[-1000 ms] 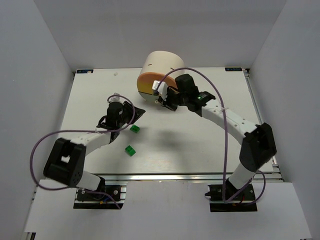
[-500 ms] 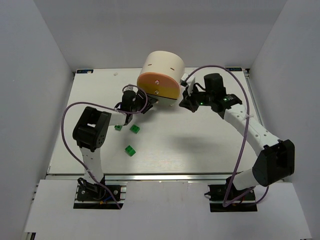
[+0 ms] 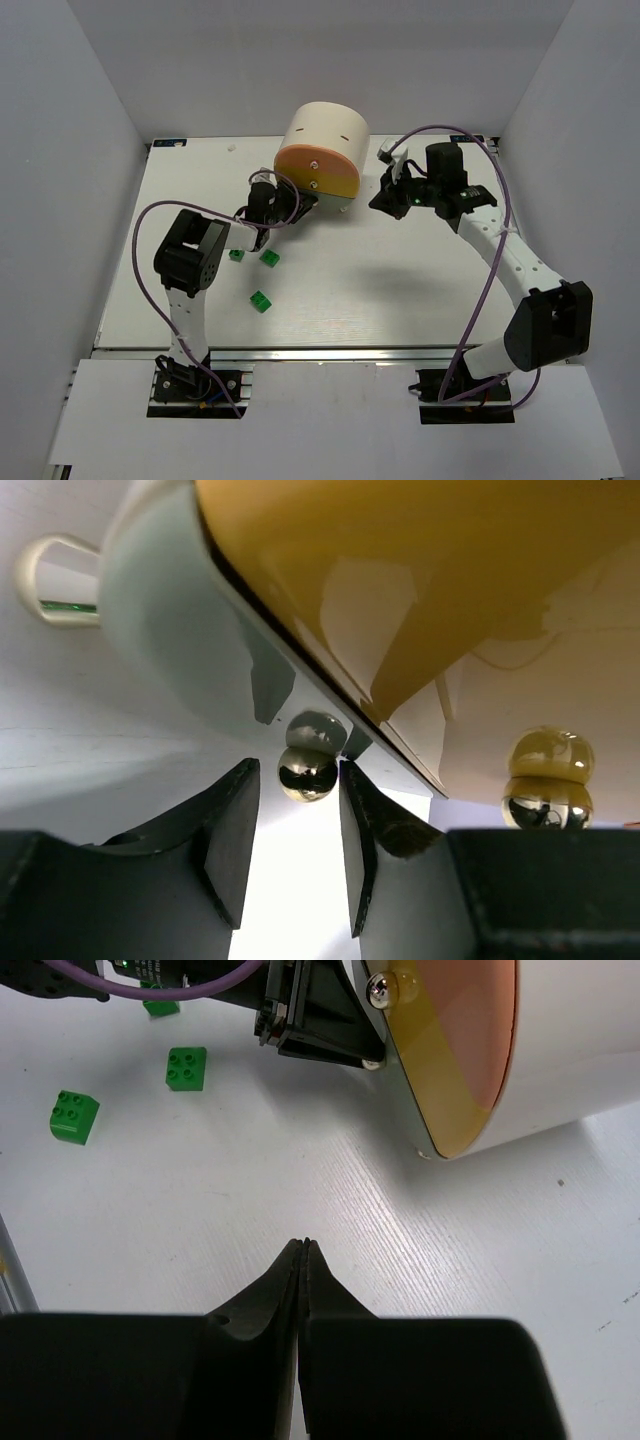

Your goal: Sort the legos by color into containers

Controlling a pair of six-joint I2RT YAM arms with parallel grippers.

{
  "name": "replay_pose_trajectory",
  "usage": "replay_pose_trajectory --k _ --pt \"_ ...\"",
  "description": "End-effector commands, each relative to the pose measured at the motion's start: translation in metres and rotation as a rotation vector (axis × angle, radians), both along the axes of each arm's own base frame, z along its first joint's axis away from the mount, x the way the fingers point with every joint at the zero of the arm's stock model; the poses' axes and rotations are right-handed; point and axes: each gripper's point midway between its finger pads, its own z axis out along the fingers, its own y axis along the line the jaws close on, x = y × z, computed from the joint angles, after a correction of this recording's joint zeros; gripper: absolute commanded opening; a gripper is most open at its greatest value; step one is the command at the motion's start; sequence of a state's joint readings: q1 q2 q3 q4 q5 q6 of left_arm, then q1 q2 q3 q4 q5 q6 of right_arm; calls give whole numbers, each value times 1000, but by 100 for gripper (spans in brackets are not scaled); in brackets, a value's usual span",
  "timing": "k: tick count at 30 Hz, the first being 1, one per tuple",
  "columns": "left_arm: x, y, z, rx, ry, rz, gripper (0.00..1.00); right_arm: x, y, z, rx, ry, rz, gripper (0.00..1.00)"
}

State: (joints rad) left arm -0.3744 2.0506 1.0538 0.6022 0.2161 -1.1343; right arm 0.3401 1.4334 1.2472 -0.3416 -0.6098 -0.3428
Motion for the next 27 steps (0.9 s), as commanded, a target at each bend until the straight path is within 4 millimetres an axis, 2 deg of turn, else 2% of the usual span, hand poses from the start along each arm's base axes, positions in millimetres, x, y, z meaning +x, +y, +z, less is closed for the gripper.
replay_pose_trajectory --k 1,6,9,11,12,13,15,16,18,19,20,22,24,25,26,27 --pt "5 -5 15 -21 -65 18 47 6 3 13 39 -10 14 0" --pt "2 -11 11 -29 -60 3 43 9 -1 13 43 -7 4 0" --pt "1 -11 11 -36 -63 3 35 8 -1 12 45 -2 9 0" --pt "-2 -12 14 -45 -74 -7 25 8 -2 11 45 -1 12 0" --pt "-7 -10 10 -41 -64 -7 22 6 -1 9 44 2 26 0" --pt "-9 -9 17 -47 -76 -7 17 6 -1 9 44 1 28 0" --pt "-20 -4 13 -39 -65 -10 14 0 1 8 49 3 59 0" --pt "-24 -2 22 -42 -82 -11 14 -1 2 8 50 3 70 1" --pt "-39 3 16 -27 -65 -15 14 -7 5 7 59 12 100 8" --pt "-44 6 27 -28 -84 -17 14 -8 5 6 60 11 108 11" --pt "-49 8 27 -26 -82 -19 14 -8 5 6 61 13 113 13" --pt "-63 13 20 -9 -59 -23 14 -10 7 5 68 17 128 17" --pt "-70 18 21 3 -51 -19 14 -11 9 3 73 29 142 21" --pt "-74 20 17 12 -39 -17 15 -10 10 3 72 38 143 26" --pt "-75 21 19 13 -42 -15 17 -10 11 0 74 51 154 29" --pt "-76 20 19 11 -38 -19 29 -12 13 1 76 57 166 33"
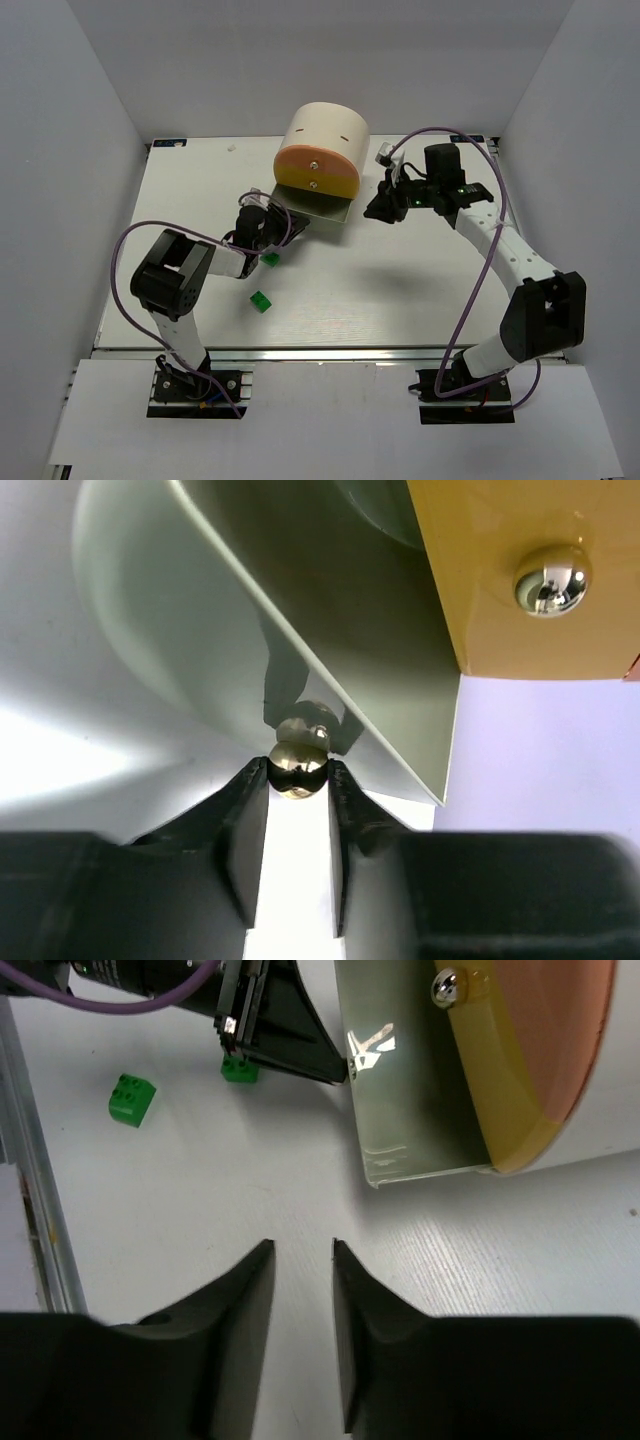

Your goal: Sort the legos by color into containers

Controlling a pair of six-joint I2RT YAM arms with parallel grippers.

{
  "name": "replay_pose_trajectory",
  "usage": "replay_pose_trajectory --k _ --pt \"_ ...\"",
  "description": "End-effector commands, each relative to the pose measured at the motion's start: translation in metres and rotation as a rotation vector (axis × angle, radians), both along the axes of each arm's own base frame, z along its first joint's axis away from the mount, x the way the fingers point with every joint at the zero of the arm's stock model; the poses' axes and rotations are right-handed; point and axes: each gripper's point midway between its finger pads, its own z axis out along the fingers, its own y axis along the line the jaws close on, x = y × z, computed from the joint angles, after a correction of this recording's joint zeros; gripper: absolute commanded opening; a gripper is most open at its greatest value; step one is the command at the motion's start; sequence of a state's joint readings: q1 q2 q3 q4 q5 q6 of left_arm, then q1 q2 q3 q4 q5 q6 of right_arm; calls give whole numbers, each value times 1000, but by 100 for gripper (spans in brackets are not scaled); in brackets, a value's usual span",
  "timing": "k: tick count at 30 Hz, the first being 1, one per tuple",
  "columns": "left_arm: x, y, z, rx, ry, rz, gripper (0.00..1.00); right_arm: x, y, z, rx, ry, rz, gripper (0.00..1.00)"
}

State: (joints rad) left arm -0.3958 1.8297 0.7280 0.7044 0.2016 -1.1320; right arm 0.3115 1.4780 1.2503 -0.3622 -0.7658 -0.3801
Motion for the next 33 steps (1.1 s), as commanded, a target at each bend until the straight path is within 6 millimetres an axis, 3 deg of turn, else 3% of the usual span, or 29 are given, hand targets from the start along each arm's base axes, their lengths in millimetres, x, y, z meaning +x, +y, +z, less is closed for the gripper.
replay_pose_trajectory --k 1,3,4,7,10,11,13,14,19,22,23,25,27,28,30,32,33 --pt "-4 -1 17 3 -36 -15 40 -4 6 10 19 7 67 38" --pt "-3 -2 16 10 -23 -22 64 -9 11 8 28 23 111 45" --pt "-2 -3 16 14 -25 -32 68 -13 10 5 22 39 124 52" --pt "1 -7 23 27 -29 -51 75 -23 14 3 20 29 201 54" --pt "6 -9 37 59 -57 -73 77 -34 20 1 24 -25 305 58" --pt "1 -7 31 88 -14 -79 77 -44 21 -2 28 -14 347 58" --pt "3 -4 44 143 -29 -92 77 -54 26 -6 29 -101 451 58" --pt "-3 3 35 191 36 -84 77 -59 29 -10 41 -114 497 57" --pt "-22 20 47 272 60 -73 74 -88 42 -35 -25 -140 690 54" --pt "-40 37 51 335 92 -52 71 -95 57 -41 -44 -144 745 53" --pt "-49 43 61 343 88 -46 68 -99 64 -43 -51 -152 760 53" --pt "-64 58 59 381 112 -11 50 -107 81 -46 -50 -194 799 53" --pt "-74 76 82 380 74 54 27 -115 93 -53 -69 -224 835 54" --pt "-85 92 72 428 114 98 20 -122 102 -59 -73 -247 868 56" --pt "-98 111 92 442 80 176 10 -138 118 -72 -92 -283 941 58" --pt "-115 135 90 501 122 247 12 -137 130 -85 -126 -319 956 64" --pt "-124 143 100 490 110 283 19 -149 140 -90 -135 -327 994 67"
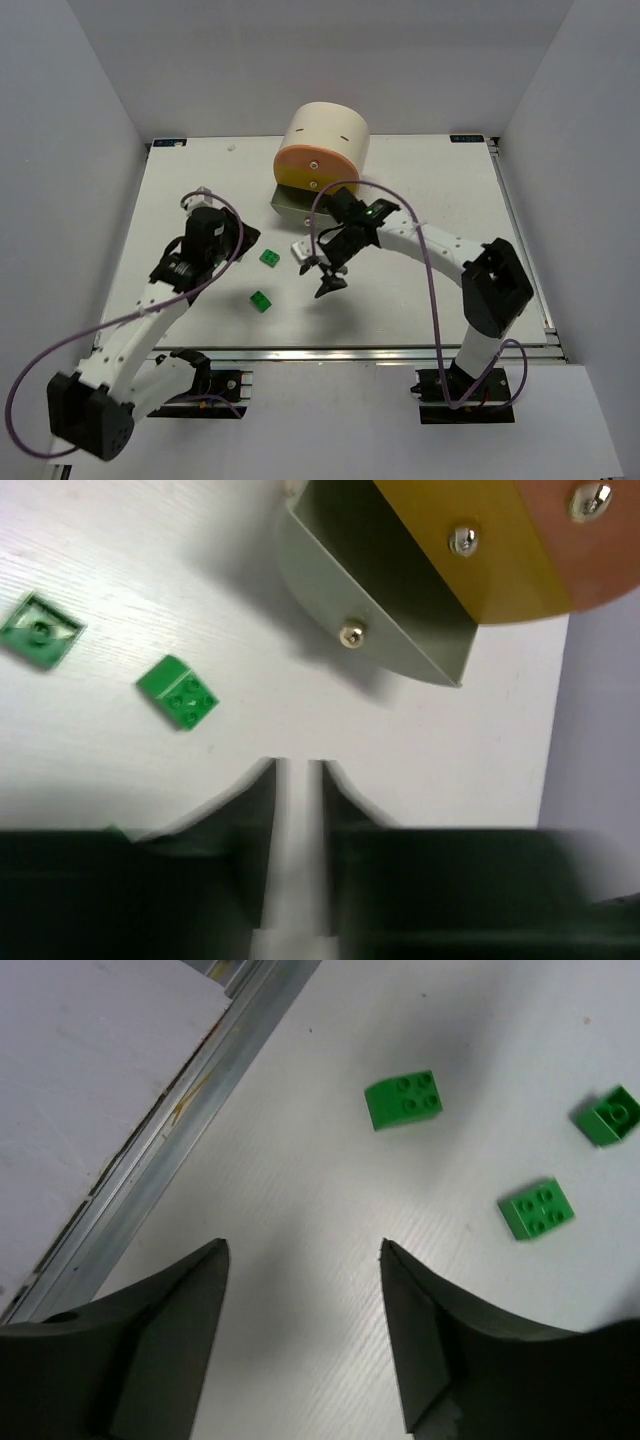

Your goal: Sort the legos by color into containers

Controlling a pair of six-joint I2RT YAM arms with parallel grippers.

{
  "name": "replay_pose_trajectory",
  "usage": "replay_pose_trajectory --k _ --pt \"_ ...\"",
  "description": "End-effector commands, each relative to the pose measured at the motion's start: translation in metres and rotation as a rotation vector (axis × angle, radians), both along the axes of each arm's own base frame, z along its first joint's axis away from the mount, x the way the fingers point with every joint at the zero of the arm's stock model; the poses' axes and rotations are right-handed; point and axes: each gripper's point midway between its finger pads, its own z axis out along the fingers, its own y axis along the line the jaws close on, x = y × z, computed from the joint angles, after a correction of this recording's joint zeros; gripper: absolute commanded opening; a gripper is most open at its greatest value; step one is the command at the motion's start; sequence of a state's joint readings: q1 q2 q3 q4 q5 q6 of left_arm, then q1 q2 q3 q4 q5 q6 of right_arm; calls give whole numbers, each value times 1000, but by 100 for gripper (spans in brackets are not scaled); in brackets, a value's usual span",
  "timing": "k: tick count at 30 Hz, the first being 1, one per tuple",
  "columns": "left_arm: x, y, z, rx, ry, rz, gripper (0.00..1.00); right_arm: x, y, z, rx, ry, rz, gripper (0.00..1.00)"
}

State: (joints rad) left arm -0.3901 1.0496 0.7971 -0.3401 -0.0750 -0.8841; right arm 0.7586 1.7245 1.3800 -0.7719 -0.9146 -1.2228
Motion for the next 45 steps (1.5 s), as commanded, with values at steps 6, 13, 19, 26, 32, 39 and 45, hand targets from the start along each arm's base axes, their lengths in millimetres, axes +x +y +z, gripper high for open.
replay_pose_trajectory --k 6,13,19,26,32,39,45 --pt "-77 78 -10 101 129 283 70 -7 71 -38 -59 -67 -69 70" --pt "-110 106 10 79 89 389 71 -9 97 -66 -176 134 -363 66" --pt "-122 141 54 152 3 508 71 -9 116 -91 -338 309 -676 72" --pt "-129 155 73 187 -33 553 71 -15 143 -97 -347 346 -847 81" --pt "-140 160 76 180 -36 557 71 -9 148 -112 -351 248 -992 89" --pt "-155 165 74 155 -35 568 71 5 145 -132 -343 88 -1094 79" --pt "-157 167 73 153 -32 578 71 9 138 -130 -333 40 -1095 33"
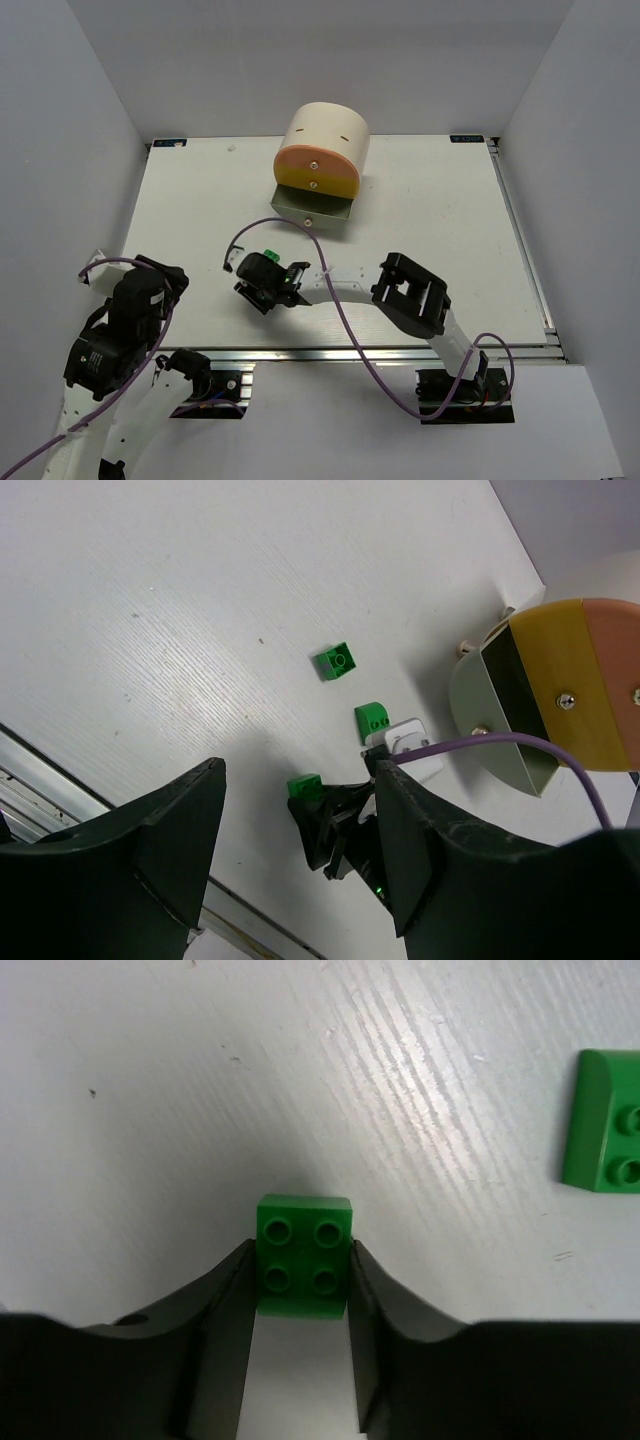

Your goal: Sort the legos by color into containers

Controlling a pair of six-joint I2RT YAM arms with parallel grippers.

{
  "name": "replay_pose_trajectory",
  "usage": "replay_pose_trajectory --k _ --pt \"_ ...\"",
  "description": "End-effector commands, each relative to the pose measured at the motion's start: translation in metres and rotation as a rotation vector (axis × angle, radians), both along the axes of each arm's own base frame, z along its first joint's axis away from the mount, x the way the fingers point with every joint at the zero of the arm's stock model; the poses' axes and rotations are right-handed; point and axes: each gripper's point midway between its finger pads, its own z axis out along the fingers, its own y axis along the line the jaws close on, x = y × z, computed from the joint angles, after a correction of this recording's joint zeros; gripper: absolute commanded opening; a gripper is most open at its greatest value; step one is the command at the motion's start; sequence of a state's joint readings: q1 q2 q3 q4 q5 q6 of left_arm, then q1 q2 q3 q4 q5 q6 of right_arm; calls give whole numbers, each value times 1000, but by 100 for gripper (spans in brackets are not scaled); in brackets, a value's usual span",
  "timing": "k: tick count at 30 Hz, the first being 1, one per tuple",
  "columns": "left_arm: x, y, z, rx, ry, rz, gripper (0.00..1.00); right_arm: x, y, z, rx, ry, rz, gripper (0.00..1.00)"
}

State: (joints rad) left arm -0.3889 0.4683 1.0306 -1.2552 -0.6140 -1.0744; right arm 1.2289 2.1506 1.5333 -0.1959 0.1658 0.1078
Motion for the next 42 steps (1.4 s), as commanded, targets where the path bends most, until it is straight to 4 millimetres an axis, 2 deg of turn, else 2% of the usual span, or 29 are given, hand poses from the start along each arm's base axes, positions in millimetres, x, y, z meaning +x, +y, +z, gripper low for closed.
replay_pose_trajectory --k 1,2,3,4,5,6,8,9,11,12,13,14,15,17,18,19,20,21,23,24,29,30,36,38,42 --pt "-3 5 3 0 -6 31 71 5 -9 0 -18 -39 -14 26" --pt "-2 5 2 1 -4 31 71 9 -12 7 -15 -59 11 19" --pt "-1 4 2 -7 -14 28 71 12 -13 28 21 -79 22 7" --pt "1 3 -2 -5 -6 27 71 15 -22 31 25 -84 32 1" --pt "2 2 -5 -8 -5 25 71 17 -20 46 56 -125 87 0" --pt "4 0 -4 -20 -23 21 71 26 -24 78 117 -166 98 0" --pt "9 -5 -14 -23 -12 5 71 31 -32 101 167 -206 158 0" --pt "12 -8 -15 -34 -29 2 71 40 -38 131 192 -282 195 0" --pt "17 -13 -28 -37 -9 -11 71 55 -51 152 181 -337 205 0" --pt "23 -16 -29 -49 -25 -17 71 66 -59 166 164 -386 210 0" --pt "26 -21 -32 -57 -23 -32 71 80 -70 169 144 -402 181 0" --pt "28 -23 -43 -53 -1 -40 72 85 -74 174 141 -420 175 0" --pt "34 -28 -44 -61 -14 -51 72 98 -85 180 134 -452 157 0" --pt "41 -37 -54 -48 13 -104 73 114 -99 184 117 -479 135 0" --pt "49 -45 -63 -31 39 -139 73 131 -113 187 90 -506 117 0" --pt "50 -45 -64 -32 35 -140 73 138 -118 186 76 -513 114 0" --pt "55 -50 -73 -14 87 -162 74 142 -120 185 64 -521 116 0" --pt "58 -52 -78 -4 112 -171 76 161 -134 187 48 -531 75 0" --pt "67 -58 -88 8 162 -188 79 177 -142 182 22 -525 56 0" --pt "70 -60 -89 9 166 -196 79 194 -155 188 20 -531 18 0" --pt "87 -73 -95 -12 157 -223 81 224 -178 179 -14 -507 22 0" --pt "89 -75 -98 -16 167 -228 81 233 -187 179 -20 -510 6 0" --pt "94 -82 -109 -35 183 -235 81 244 -186 170 -13 -494 43 1" --pt "96 -83 -109 -36 185 -235 82 243 -184 169 -4 -484 54 8" --pt "100 -84 -110 -36 189 -234 82 243 -180 164 11 -465 57 14"
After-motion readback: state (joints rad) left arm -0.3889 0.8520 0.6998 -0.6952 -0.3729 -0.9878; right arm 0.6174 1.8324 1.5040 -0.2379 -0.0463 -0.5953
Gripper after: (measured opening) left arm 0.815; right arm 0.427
